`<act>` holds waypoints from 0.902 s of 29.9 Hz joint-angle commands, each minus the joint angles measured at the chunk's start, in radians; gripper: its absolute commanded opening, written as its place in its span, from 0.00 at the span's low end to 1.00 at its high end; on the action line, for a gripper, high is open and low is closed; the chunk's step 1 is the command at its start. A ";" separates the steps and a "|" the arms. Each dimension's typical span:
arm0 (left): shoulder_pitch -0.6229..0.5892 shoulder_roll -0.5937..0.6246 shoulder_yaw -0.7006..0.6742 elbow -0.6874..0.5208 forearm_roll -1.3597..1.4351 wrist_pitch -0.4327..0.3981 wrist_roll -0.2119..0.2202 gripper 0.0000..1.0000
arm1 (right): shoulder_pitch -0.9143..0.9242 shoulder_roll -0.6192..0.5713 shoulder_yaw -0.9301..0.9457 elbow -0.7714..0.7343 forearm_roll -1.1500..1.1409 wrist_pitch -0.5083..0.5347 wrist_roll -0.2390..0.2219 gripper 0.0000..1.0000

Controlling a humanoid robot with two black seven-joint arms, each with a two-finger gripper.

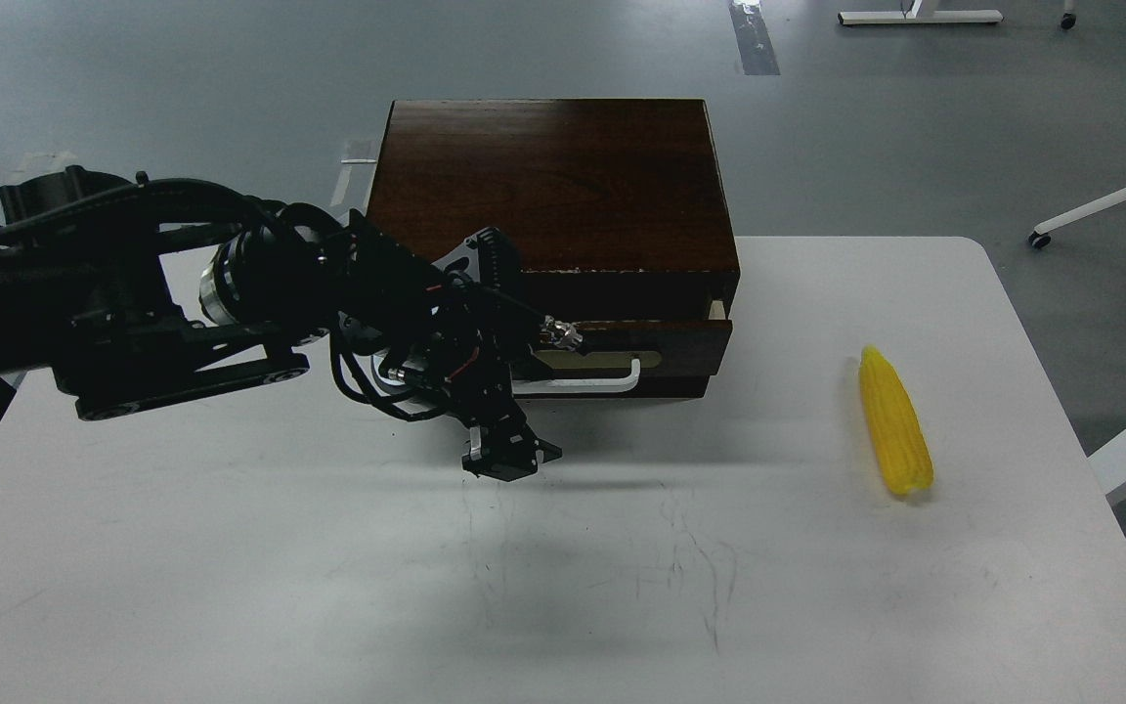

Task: Put corn in drawer with both arms
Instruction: 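Pull the drawer handle toward the robot with the left gripper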

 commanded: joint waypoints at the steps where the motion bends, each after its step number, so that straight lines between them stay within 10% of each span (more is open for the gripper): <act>1: 0.001 0.005 0.001 -0.003 0.000 0.000 0.000 0.80 | 0.000 0.000 0.000 0.000 0.000 0.000 0.000 1.00; 27: -0.002 0.042 0.000 -0.100 0.000 0.000 0.000 0.81 | 0.005 -0.015 0.000 -0.020 0.000 0.000 0.000 1.00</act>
